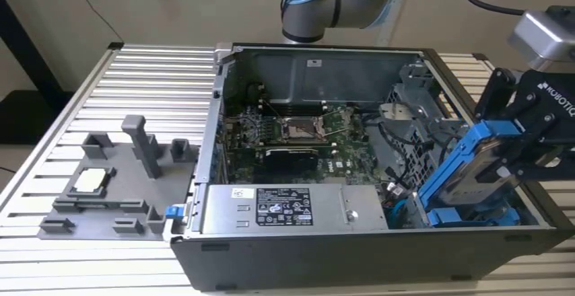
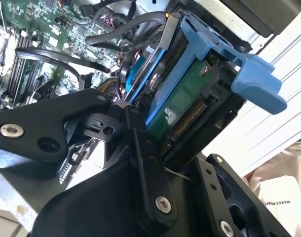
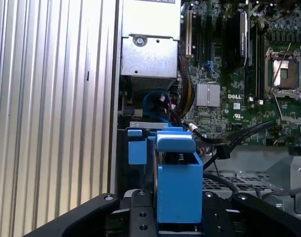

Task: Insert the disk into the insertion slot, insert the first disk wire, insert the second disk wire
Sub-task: 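Insert the disk into the insertion slot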

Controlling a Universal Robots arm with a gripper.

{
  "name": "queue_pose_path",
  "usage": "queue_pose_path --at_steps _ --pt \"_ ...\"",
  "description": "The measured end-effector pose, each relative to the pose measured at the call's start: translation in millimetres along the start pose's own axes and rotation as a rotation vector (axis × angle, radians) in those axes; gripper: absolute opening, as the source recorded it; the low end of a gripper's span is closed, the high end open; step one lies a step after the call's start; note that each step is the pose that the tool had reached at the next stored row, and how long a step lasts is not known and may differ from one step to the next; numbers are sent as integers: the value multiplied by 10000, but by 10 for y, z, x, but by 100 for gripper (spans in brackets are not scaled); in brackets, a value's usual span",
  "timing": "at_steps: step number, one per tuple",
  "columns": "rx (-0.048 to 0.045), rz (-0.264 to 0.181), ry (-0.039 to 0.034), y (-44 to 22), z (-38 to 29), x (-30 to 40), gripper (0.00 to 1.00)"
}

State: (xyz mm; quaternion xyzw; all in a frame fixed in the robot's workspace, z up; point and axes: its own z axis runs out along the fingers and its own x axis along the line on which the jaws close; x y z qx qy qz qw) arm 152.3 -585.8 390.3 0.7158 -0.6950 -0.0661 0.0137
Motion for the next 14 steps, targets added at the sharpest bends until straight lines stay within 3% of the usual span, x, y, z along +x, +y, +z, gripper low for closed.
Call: queue_pose_path --at_steps 14 --pt "0 -1 -1 -29 253 19 32"
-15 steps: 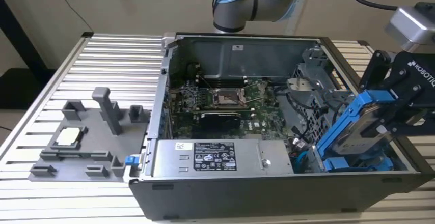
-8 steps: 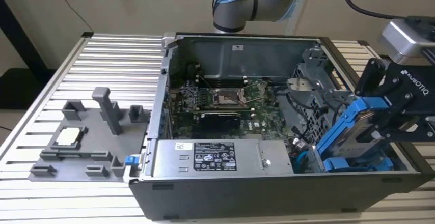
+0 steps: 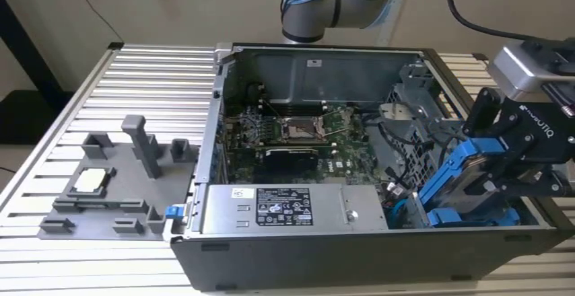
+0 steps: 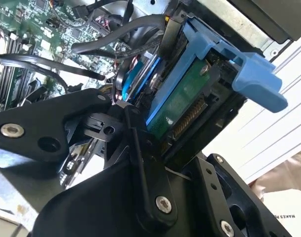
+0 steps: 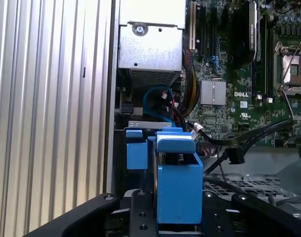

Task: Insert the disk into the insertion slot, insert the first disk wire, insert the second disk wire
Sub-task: 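Insert the disk into the insertion slot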

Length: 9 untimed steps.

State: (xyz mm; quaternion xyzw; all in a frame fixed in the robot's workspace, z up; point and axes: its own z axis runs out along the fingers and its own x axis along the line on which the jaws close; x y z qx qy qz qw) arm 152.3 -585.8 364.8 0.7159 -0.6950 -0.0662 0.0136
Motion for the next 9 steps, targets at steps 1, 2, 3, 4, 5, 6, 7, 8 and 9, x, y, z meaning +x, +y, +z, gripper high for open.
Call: queue_pose_path --at_steps 1,2,3,4,5,6,7,8,9 --pt "0 0 0 -2 18 1 32" --pt "0 1 1 -3 31 2 32" --pt "0 2 3 -4 43 3 32" --pt "0 2 4 -5 46 3 32" --pt "0 2 4 -5 47 4 32" --pt "0 2 5 -5 47 4 32" --pt "0 2 2 -5 49 4 32" --pt "0 1 1 -5 51 4 32" --pt "0 1 2 -5 51 4 32"
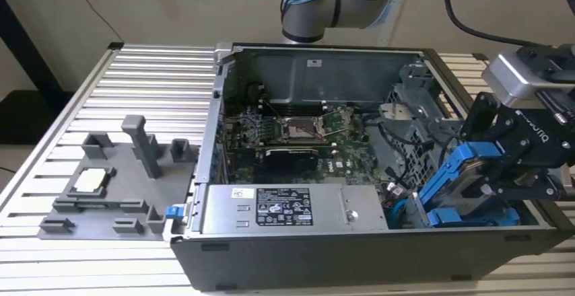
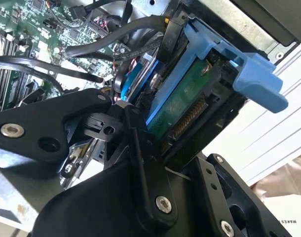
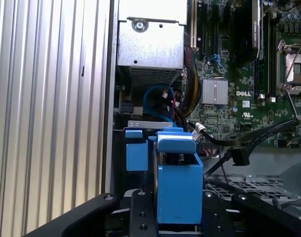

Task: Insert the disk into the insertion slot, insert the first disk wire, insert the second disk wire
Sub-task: 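Insert the disk into the insertion slot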

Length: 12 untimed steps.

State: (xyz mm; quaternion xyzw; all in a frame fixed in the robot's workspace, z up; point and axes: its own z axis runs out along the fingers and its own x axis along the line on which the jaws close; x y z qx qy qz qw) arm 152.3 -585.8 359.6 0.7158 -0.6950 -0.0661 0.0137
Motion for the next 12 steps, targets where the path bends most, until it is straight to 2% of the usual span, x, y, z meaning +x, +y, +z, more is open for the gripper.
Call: queue_pose_path --at_steps 5,6,7,8,9,10,11,12 --pt "0 0 0 0 4 0 34" --pt "-1 0 0 -1 5 0 40" --pt "-1 -1 0 -1 6 0 40" --pt "0 0 0 -1 6 0 47" --pt "0 0 -2 -1 6 0 47" --pt "1 0 -2 4 -39 -3 47" --pt "0 0 -1 15 -128 -10 47" --pt "0 0 0 20 -176 -13 47"
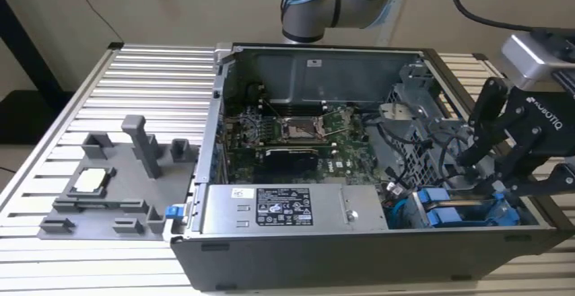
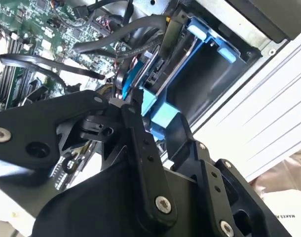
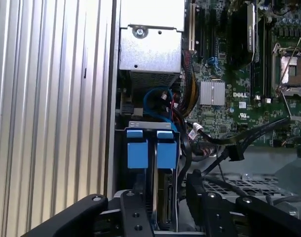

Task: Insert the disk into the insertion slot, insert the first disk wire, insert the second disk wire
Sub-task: 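Insert the disk into the insertion slot, then insert the first disk wire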

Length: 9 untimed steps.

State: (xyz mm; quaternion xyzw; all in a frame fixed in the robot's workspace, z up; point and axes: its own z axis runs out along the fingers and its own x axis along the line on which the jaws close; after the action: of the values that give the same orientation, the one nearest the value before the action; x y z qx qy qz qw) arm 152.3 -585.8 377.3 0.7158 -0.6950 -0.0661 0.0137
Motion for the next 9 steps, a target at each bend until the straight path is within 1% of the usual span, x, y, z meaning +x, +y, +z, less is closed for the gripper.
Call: queue_pose_path --at_steps 1,2,3,4,5,6,7,8,9 --pt "0 0 10 12 -112 -13 47" --pt "220 -16 23 13 -112 -28 47" --pt "616 -44 34 17 -110 -30 47" --pt "1209 -86 56 20 -111 -35 47" --pt "1685 -120 72 23 -110 -38 47" --pt "2044 -146 83 27 -109 -40 47" --pt "2609 -186 102 39 -107 -48 47" --pt "2778 -201 114 40 -105 -55 47" --pt "2940 -220 144 40 -101 -70 47"
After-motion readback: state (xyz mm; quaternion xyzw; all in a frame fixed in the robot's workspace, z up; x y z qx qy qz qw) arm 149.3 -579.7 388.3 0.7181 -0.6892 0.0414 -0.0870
